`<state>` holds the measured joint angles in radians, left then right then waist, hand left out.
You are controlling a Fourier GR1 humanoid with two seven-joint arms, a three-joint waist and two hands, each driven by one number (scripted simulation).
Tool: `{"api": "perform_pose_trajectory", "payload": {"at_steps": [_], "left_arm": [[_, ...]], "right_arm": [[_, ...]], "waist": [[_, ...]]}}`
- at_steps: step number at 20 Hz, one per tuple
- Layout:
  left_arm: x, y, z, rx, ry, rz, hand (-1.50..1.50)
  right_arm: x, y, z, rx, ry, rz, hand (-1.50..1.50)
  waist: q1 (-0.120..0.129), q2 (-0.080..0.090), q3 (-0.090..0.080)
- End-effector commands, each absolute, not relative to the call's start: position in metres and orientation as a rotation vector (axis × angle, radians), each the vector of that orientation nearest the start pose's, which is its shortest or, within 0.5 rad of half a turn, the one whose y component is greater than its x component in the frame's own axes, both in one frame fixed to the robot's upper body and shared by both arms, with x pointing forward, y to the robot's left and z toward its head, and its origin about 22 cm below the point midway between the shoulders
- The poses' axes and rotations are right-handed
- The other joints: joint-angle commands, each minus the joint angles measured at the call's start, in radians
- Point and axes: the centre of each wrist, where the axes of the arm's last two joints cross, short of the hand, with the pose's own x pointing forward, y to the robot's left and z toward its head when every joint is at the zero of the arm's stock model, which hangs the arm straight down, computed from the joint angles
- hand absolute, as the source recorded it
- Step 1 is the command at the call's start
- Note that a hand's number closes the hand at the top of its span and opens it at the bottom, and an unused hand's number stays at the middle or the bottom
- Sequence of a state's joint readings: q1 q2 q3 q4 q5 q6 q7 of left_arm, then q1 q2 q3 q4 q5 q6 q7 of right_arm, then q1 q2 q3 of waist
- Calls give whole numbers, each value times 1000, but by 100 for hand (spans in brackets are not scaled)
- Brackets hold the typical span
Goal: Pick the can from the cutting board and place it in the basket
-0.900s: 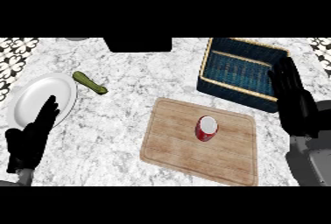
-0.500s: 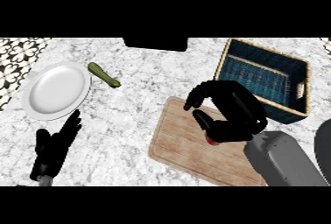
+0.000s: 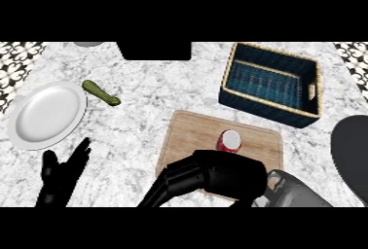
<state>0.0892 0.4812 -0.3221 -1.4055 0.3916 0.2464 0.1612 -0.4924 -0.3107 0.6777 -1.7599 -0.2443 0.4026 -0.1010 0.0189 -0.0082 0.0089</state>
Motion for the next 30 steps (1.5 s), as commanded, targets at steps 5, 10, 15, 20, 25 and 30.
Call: {"api": "perform_pose_trajectory", "payload": {"at_steps": [5,10,15,20,25,30], "left_arm": [[196,293,-50,150,-1000,-28,0],[201,296,-48,140,-1014,-33,0],[182,298,-59,168,-1000,-37,0],[199,283,-52,128,-1022,-64,0],[200,294,-38,142,-1027,-41,0],[204,296,-38,168,-1018,-63,0]], "right_arm": [[286,-138,226,203,-2007,1640,-150],[299,-162,307,33,-1949,1803,-150],[311,-199,342,7,-1691,2028,-150],[321,-192,363,-83,-1506,2179,-150],[318,-201,345,-72,-1459,2230,-150],[327,-190,326,-52,-1465,2230,-150]], "waist": [[-22,6,-10],[-14,8,-12],[-4,11,-11],[4,16,-10],[-4,12,-8],[-5,12,-9]]}}
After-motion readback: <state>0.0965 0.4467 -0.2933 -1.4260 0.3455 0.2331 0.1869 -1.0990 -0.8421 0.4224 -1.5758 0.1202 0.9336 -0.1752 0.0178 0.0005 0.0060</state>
